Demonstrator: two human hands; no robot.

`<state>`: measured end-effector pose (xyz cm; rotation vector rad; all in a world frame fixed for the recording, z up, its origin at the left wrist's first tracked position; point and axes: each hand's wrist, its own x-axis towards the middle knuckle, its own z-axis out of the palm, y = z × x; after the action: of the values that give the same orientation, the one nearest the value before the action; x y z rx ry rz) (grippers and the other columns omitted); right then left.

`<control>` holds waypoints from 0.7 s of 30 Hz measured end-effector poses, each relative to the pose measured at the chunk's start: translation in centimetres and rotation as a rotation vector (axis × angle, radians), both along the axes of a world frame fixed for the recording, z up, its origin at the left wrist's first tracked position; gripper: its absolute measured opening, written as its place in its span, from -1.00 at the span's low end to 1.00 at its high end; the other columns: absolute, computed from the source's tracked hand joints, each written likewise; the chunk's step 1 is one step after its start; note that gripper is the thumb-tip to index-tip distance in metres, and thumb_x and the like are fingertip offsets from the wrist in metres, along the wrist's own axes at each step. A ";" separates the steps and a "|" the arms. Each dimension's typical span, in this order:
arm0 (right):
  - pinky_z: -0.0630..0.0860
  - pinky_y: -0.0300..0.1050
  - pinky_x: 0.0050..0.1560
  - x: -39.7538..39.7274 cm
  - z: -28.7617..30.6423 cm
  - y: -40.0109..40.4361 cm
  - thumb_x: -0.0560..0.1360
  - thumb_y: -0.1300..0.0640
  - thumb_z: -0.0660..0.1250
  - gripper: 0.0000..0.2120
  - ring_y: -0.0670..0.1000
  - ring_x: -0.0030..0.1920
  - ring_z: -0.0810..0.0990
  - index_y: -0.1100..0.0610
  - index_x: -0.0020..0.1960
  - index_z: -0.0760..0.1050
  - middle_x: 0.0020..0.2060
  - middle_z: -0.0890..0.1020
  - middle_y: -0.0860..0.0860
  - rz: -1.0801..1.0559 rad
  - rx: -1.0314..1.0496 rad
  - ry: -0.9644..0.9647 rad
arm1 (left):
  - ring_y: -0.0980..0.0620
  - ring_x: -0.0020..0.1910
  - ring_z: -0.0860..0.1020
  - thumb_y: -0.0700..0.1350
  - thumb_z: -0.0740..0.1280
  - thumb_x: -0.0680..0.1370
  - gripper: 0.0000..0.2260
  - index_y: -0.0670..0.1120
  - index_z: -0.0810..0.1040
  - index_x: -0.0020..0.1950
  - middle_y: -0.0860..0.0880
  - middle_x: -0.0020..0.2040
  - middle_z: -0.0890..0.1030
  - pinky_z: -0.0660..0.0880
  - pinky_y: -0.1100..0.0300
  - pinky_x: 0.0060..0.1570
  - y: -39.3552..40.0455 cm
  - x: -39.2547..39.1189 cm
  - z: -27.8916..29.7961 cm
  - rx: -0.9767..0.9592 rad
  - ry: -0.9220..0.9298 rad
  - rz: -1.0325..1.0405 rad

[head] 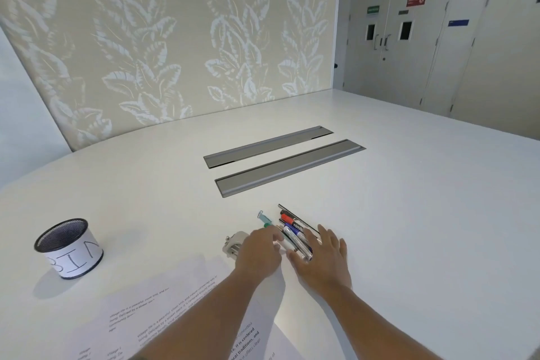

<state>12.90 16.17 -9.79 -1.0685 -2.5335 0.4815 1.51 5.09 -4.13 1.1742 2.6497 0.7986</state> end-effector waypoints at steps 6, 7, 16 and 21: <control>-0.05 0.05 0.54 -1.5 0.1 0.6 0.44 -0.37 0.07 -0.39 0.04 0.52 0.10 -0.13 0.40 0.37 0.50 0.26 -0.04 0.013 0.006 0.031 | 0.09 -0.03 0.62 -0.14 0.31 0.52 -0.84 0.10 0.62 -0.05 0.17 -0.05 0.68 0.45 0.24 -0.09 0.8 -3.2 2.3 0.121 0.008 0.162; -0.04 0.05 0.54 -1.7 0.1 0.7 0.44 -0.36 0.07 -0.39 0.04 0.51 0.12 -0.13 0.40 0.38 0.49 0.27 -0.04 0.011 0.008 0.039 | 0.08 -0.02 0.62 -0.14 0.32 0.52 -0.84 0.10 0.63 -0.04 0.17 -0.03 0.68 0.47 0.23 -0.07 0.7 -4.2 2.5 0.113 0.002 0.201; 0.13 0.03 0.50 -4.3 0.2 1.9 0.44 -0.33 0.10 -0.46 0.02 0.43 0.22 -0.12 0.33 0.42 0.42 0.36 -0.08 0.019 0.035 0.079 | 0.05 -0.01 0.60 -0.12 0.37 0.49 -0.87 0.13 0.62 -0.11 0.15 0.00 0.66 0.52 0.18 0.02 -0.8 -11.7 2.5 -0.092 -0.111 0.292; 0.14 0.02 0.50 -5.6 0.2 2.5 0.44 -0.32 0.12 -0.46 0.03 0.44 0.24 -0.11 0.33 0.43 0.42 0.37 -0.07 0.031 0.046 0.097 | 0.01 -0.09 0.68 -0.01 0.53 0.37 -0.83 0.03 0.69 -0.06 0.05 -0.11 0.70 0.59 0.13 0.10 -0.1 -13.6 1.6 -0.262 -0.275 0.228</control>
<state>7.31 18.68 -9.62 -0.9662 -2.4671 0.4694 -12.10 5.04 -2.50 0.6569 2.5829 0.5709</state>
